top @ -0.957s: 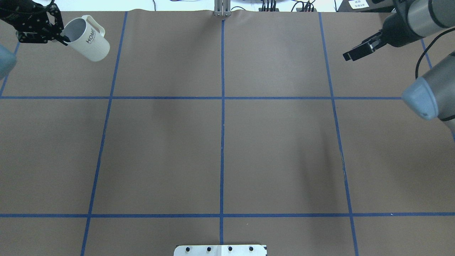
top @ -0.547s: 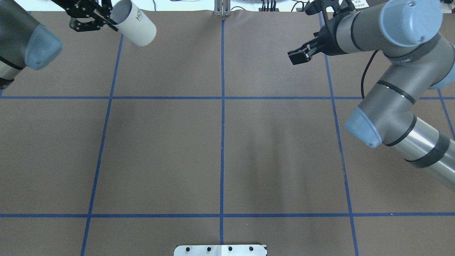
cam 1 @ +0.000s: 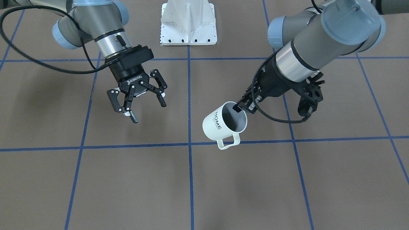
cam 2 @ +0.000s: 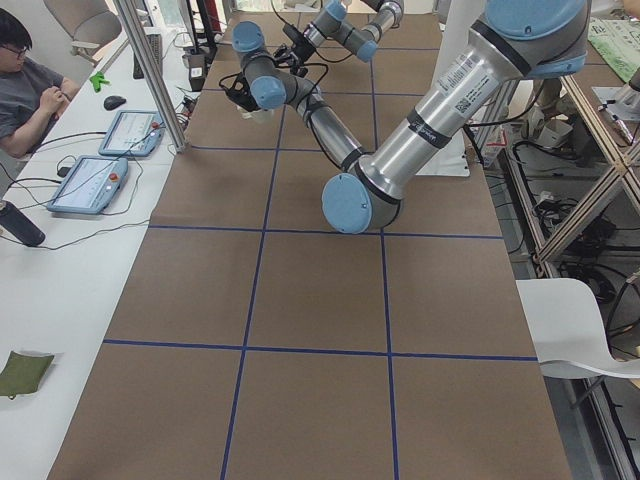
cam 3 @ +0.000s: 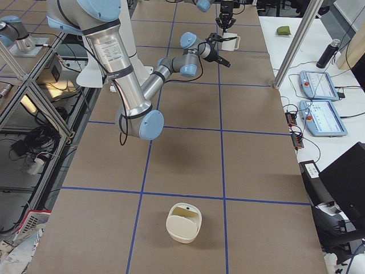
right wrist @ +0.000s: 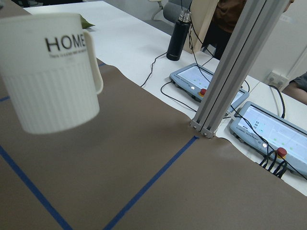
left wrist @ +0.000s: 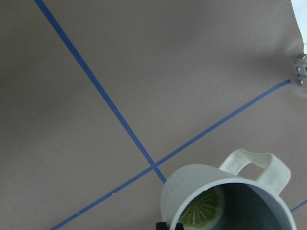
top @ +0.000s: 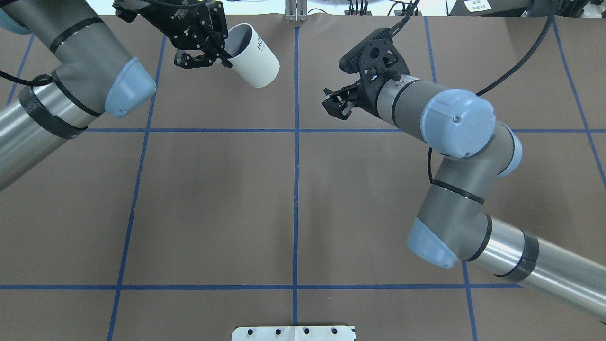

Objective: Left arm hands cup to right arm to dump lemon

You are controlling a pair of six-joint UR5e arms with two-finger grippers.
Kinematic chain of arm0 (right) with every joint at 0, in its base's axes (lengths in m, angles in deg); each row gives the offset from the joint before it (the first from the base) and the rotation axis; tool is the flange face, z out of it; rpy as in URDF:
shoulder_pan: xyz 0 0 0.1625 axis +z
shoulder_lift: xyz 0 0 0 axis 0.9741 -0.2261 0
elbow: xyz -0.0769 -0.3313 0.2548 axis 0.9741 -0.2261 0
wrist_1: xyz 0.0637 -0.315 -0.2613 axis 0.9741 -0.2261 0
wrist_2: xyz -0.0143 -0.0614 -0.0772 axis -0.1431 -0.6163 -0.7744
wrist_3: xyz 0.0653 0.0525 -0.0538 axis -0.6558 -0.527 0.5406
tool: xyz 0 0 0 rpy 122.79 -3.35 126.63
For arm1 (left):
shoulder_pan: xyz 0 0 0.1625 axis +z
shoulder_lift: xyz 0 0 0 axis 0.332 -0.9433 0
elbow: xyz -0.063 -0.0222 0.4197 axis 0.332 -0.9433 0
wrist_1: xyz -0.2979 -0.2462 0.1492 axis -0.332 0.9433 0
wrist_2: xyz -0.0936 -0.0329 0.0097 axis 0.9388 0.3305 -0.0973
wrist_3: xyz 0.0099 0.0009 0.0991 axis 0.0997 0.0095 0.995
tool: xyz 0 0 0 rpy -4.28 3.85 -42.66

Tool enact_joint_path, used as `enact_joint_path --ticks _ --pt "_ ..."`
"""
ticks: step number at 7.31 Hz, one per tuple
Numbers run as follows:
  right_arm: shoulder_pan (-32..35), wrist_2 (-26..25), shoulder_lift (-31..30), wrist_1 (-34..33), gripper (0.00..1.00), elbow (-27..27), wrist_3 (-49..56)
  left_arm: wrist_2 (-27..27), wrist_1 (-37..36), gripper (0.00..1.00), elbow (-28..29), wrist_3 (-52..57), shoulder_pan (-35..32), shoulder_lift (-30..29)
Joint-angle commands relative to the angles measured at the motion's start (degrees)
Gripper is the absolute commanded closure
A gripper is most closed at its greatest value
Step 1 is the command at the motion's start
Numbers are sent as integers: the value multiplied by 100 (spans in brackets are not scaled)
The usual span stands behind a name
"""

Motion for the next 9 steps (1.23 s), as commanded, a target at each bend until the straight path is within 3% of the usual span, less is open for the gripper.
enact_joint_path --ticks 1,5,9 --pt "-499 -870 74 35 2 18 31 0 11 100 -4 -199 166 -123" --pt "-974 -1654 83 35 2 62 278 -9 20 100 75 -464 350 -378" --pt "-1010 -1769 180 26 2 62 295 0 29 100 23 -543 632 -475"
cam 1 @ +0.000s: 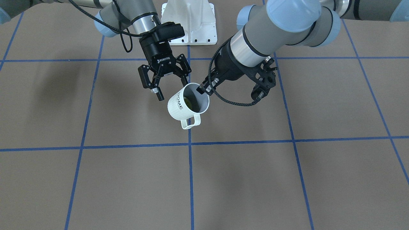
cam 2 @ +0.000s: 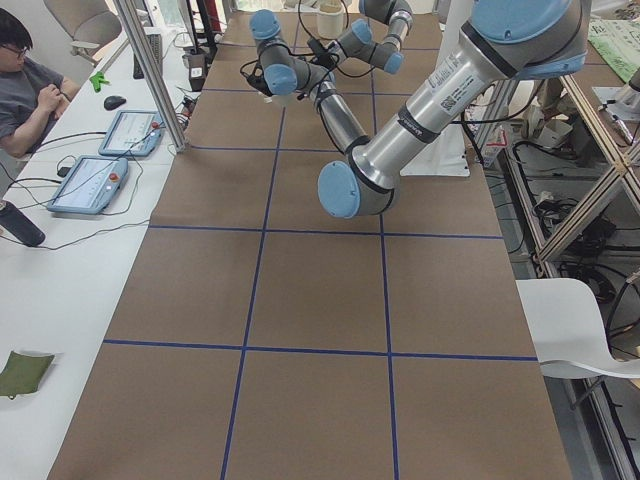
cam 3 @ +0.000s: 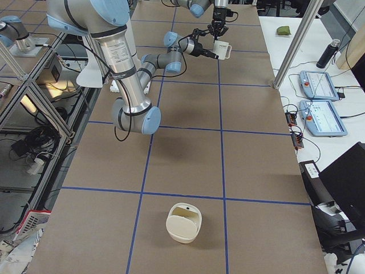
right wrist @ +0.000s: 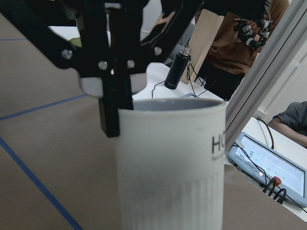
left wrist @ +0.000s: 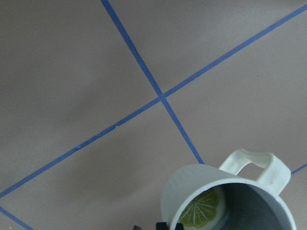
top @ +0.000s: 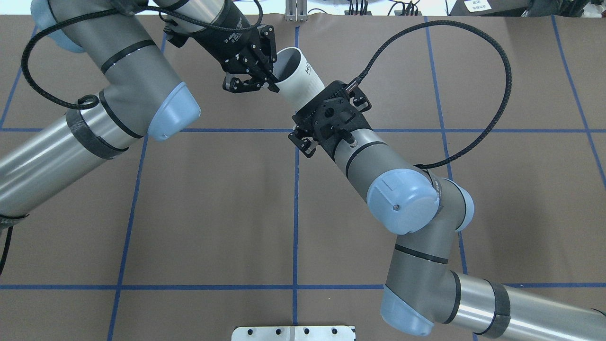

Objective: Left arm hands cup to right arm to dump lemon

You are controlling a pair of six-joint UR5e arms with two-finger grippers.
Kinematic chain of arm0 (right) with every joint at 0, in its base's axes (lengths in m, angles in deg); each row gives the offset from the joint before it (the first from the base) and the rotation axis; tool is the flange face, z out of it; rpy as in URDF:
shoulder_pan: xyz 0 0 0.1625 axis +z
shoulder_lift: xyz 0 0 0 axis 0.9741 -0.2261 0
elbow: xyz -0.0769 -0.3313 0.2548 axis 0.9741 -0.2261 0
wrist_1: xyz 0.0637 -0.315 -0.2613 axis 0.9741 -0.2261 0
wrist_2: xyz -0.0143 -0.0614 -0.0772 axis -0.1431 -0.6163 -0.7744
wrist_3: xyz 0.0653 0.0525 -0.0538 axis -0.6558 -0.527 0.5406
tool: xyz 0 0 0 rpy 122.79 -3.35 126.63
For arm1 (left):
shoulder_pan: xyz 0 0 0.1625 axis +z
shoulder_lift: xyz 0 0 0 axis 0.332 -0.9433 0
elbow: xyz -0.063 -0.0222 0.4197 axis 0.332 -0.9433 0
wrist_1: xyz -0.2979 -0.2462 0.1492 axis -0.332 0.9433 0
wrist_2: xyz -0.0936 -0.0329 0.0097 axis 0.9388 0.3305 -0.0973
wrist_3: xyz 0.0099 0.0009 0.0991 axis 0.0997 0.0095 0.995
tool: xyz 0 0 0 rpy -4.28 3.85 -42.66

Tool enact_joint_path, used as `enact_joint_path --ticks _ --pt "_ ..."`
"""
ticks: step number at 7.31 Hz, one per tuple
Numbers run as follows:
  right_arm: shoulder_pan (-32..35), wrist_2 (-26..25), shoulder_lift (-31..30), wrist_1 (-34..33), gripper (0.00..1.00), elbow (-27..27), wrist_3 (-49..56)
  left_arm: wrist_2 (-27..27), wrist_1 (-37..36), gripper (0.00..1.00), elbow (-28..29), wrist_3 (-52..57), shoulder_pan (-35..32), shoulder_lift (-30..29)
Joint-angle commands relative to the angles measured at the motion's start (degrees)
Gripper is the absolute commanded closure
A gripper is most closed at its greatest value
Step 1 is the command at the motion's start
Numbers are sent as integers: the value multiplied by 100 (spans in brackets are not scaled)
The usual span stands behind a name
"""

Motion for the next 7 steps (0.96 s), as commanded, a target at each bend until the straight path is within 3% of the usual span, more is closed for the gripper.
enact_joint_path --ticks 1,7 --pt "-27 -149 6 0 2 0 6 1 0 100 -24 -13 94 -51" --pt "-54 -194 6 0 2 -43 -12 10 0 100 -103 -93 218 -112"
